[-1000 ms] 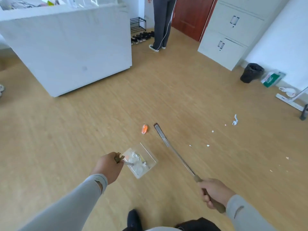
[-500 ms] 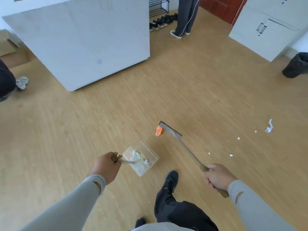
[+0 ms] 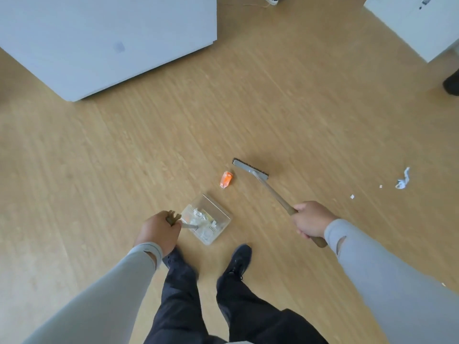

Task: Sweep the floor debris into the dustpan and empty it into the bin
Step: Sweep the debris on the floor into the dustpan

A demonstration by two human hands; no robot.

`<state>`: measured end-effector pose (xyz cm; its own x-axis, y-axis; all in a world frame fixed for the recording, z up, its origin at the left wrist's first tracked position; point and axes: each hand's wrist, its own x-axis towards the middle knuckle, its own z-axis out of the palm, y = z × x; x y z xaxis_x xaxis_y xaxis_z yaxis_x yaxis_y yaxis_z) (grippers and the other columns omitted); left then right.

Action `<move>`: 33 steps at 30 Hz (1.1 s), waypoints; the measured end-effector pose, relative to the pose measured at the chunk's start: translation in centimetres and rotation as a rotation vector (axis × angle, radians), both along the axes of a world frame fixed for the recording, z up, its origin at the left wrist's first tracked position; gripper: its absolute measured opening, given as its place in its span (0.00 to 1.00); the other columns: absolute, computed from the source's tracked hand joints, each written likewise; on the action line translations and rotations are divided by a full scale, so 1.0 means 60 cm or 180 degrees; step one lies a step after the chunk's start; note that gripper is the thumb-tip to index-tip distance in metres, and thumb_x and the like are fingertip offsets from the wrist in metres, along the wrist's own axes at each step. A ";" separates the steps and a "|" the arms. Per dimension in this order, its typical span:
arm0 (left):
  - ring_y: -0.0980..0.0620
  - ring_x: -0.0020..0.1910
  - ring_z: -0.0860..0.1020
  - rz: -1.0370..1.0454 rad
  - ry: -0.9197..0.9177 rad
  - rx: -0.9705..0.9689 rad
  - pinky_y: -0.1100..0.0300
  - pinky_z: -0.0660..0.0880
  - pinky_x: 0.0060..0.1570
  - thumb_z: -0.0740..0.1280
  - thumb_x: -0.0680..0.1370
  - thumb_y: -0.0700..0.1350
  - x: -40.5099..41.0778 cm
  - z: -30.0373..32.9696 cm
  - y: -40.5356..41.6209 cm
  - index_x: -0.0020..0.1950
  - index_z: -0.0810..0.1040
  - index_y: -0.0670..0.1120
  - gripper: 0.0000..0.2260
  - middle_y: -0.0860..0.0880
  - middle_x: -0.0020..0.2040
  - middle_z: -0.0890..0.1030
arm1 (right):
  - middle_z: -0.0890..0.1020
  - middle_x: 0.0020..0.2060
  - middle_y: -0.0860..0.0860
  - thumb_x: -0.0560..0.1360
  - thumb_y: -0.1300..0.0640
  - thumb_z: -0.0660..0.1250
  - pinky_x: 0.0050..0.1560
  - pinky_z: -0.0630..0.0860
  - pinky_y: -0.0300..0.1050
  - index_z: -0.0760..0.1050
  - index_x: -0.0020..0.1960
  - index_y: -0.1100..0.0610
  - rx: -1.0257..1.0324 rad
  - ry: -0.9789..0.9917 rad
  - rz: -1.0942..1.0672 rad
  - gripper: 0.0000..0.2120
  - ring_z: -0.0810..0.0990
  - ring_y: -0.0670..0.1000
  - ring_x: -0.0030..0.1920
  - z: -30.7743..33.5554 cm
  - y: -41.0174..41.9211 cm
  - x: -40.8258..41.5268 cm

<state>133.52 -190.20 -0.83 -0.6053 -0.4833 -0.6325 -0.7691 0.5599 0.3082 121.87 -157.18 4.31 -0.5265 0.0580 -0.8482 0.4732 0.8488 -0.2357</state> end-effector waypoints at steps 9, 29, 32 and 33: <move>0.51 0.40 0.79 0.0007 -0.0063 0.0055 0.56 0.76 0.40 0.64 0.81 0.52 -0.035 -0.042 -0.026 0.51 0.77 0.50 0.07 0.52 0.44 0.80 | 0.83 0.38 0.56 0.76 0.63 0.57 0.36 0.76 0.42 0.64 0.78 0.51 0.0294 -0.0369 0.0675 0.31 0.78 0.54 0.32 -0.066 -0.082 -0.053; 0.50 0.38 0.78 -0.0064 -0.0046 0.0096 0.56 0.76 0.39 0.62 0.81 0.52 -0.032 -0.032 -0.030 0.48 0.75 0.50 0.07 0.51 0.41 0.79 | 0.76 0.28 0.55 0.77 0.65 0.63 0.22 0.66 0.36 0.66 0.76 0.56 -0.0336 -0.0390 -0.0668 0.27 0.69 0.48 0.21 -0.005 -0.066 -0.006; 0.51 0.38 0.78 -0.0096 -0.0057 0.0091 0.57 0.75 0.38 0.62 0.81 0.53 -0.032 -0.033 -0.030 0.49 0.75 0.50 0.08 0.51 0.42 0.78 | 0.77 0.29 0.54 0.77 0.65 0.63 0.23 0.67 0.36 0.71 0.69 0.57 -0.0565 -0.0708 -0.1140 0.21 0.69 0.48 0.23 -0.019 -0.102 0.017; 0.51 0.38 0.78 -0.0109 -0.0061 0.0093 0.57 0.74 0.38 0.62 0.81 0.52 -0.032 -0.034 -0.031 0.49 0.75 0.50 0.08 0.51 0.41 0.78 | 0.77 0.29 0.54 0.77 0.65 0.63 0.22 0.66 0.35 0.73 0.65 0.58 -0.0600 -0.0829 -0.1223 0.17 0.69 0.47 0.23 -0.014 -0.103 0.019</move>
